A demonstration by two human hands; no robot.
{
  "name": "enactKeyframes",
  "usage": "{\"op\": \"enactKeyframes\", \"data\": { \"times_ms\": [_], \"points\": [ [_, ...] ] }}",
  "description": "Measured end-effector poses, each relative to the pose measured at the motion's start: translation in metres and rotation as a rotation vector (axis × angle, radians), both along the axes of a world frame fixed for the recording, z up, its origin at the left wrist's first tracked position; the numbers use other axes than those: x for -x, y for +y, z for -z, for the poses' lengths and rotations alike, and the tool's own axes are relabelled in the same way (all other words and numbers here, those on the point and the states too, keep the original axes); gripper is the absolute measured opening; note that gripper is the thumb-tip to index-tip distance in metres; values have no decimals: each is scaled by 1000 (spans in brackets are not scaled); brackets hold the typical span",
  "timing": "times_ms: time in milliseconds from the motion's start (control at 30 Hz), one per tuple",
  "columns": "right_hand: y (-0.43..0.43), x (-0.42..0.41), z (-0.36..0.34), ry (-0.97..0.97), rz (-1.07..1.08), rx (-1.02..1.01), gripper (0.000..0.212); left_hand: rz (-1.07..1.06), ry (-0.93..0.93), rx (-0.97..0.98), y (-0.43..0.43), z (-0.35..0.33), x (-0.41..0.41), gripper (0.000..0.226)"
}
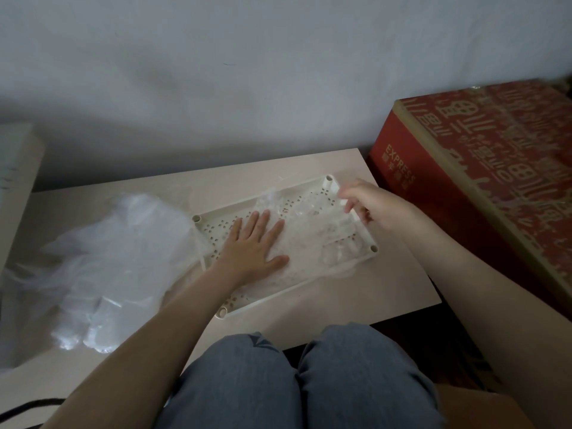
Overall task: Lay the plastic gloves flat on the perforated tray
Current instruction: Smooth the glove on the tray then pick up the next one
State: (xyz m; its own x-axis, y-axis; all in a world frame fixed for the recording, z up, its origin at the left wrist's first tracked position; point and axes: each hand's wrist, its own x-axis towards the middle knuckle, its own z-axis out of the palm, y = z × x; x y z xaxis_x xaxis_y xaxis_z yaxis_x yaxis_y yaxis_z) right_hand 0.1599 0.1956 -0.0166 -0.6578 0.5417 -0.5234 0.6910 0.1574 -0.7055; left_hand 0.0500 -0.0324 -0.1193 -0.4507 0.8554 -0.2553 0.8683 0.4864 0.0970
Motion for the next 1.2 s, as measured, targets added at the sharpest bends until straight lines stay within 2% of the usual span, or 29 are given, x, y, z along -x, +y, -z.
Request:
{"op": "enactKeyframes", "data": {
  "times_ms": [67, 167, 267, 467, 500, 600, 667, 767, 833, 900, 933, 1033, 1100, 1200],
  "points": [
    [-9, 9, 0, 47, -49, 2, 37, 1, 6, -14, 1, 1, 0, 108],
    [-26, 17, 11, -1, -206, 5, 51, 0, 5, -18, 2, 0, -1, 109],
    [-38, 22, 20, 18, -259, 45, 56, 1, 6, -10, 1, 0, 0, 101],
    [-31, 20, 27, 171, -125, 63, 54, 15, 24, -17, 0, 2, 1, 95],
    [-28, 19, 30, 145, -112, -15, 58, 16, 28, -19, -1, 3, 1, 96],
    [-26, 19, 35, -47, -252, -513, 67, 15, 39, -24, -1, 5, 1, 97],
    [-33, 16, 33, -20, -342, -699, 72, 13, 38, -31, -1, 5, 1, 97],
    [-41, 5, 41, 20, -639, -739, 79, 10, 34, -37, -1, 5, 1, 96],
    [-41, -7, 54, -151, -833, -727, 81, 0, 29, -36, -1, 5, 1, 94],
    [-33, -17, 66, -293, -859, -732, 78, 0, 41, -32, -1, 5, 0, 93],
    [-29, -21, 69, -300, -818, -722, 76, 2, 53, -33, -1, 6, 0, 94],
    [-24, -27, 64, -167, -711, -706, 70, 3, 71, -40, -2, 7, 1, 93],
    [-25, -27, 53, -26, -654, -729, 74, 2, 73, -44, -3, 8, 1, 92],
    [-24, -26, 41, 184, -555, -705, 59, 4, 76, -50, -2, 8, 1, 92]
  ]
}}
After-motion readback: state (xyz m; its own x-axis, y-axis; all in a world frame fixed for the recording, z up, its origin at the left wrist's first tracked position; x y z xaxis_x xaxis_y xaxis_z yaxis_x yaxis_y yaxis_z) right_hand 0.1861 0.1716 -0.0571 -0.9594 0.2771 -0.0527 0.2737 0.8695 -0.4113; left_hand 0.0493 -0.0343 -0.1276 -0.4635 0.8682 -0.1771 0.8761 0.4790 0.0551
